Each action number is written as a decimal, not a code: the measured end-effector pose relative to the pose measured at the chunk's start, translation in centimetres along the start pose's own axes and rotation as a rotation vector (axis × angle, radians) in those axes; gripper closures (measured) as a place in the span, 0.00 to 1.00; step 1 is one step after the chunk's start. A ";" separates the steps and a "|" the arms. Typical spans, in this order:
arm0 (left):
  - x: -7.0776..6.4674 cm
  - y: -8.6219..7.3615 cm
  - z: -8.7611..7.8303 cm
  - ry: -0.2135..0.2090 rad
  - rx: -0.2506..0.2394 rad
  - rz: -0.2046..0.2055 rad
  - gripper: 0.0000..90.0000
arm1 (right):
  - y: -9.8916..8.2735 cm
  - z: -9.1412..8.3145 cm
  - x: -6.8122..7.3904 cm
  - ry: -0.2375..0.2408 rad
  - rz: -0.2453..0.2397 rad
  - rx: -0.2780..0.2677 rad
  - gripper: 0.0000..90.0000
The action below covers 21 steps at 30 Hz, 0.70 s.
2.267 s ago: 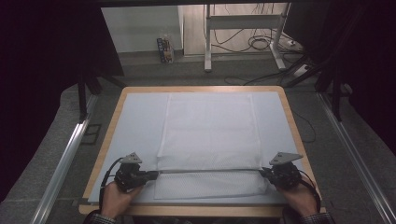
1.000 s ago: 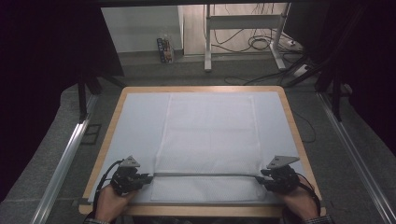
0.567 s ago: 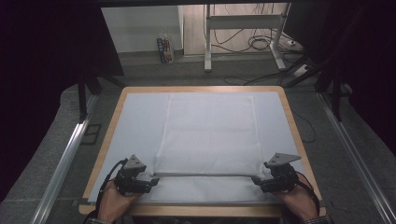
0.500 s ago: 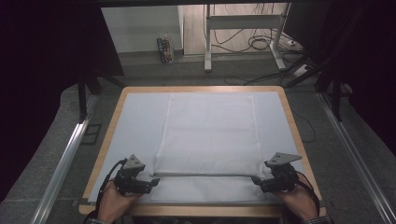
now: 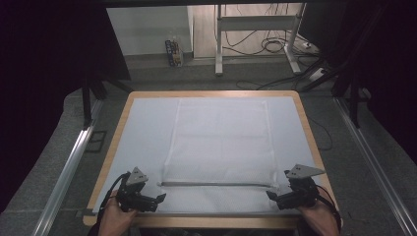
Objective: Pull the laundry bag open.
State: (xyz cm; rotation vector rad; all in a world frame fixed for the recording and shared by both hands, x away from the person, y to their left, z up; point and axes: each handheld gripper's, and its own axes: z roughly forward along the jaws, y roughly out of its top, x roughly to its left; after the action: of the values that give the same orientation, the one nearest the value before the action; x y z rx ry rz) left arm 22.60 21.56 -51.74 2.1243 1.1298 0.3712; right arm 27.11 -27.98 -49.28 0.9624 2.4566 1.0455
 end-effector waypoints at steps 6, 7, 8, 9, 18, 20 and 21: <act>-0.1 -0.9 -1.2 0.038 -0.041 0.016 0.00 | -0.8 -0.5 0.0 -0.008 0.032 -0.004 0.00; -0.1 -1.1 -1.2 0.041 -0.047 0.013 0.00 | -1.0 -0.6 0.0 -0.008 0.039 0.002 0.00; 0.1 -1.4 -1.3 0.048 -0.056 0.010 0.00 | -1.2 -0.6 0.0 -0.010 0.039 0.000 0.00; 0.1 -1.6 -1.4 0.053 -0.062 0.008 0.00 | -1.4 -0.7 0.0 -0.010 0.044 0.000 0.00; 0.5 -2.2 -1.3 0.080 -0.065 -0.003 0.00 | -1.5 -1.0 -0.2 -0.012 0.069 -0.022 0.00; 0.5 -2.1 -1.2 0.087 -0.054 -0.009 0.00 | -1.5 -0.8 -0.2 -0.017 0.063 -0.010 0.00; 0.6 -2.1 -1.2 0.084 -0.052 -0.014 0.00 | -1.5 -0.8 -0.1 -0.021 0.059 -0.004 0.00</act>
State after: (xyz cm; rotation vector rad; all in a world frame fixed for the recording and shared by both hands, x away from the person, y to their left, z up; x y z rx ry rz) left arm 21.01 23.39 -52.41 2.0708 1.1693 0.4816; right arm 26.12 -29.21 -49.80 1.0451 2.4220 1.0526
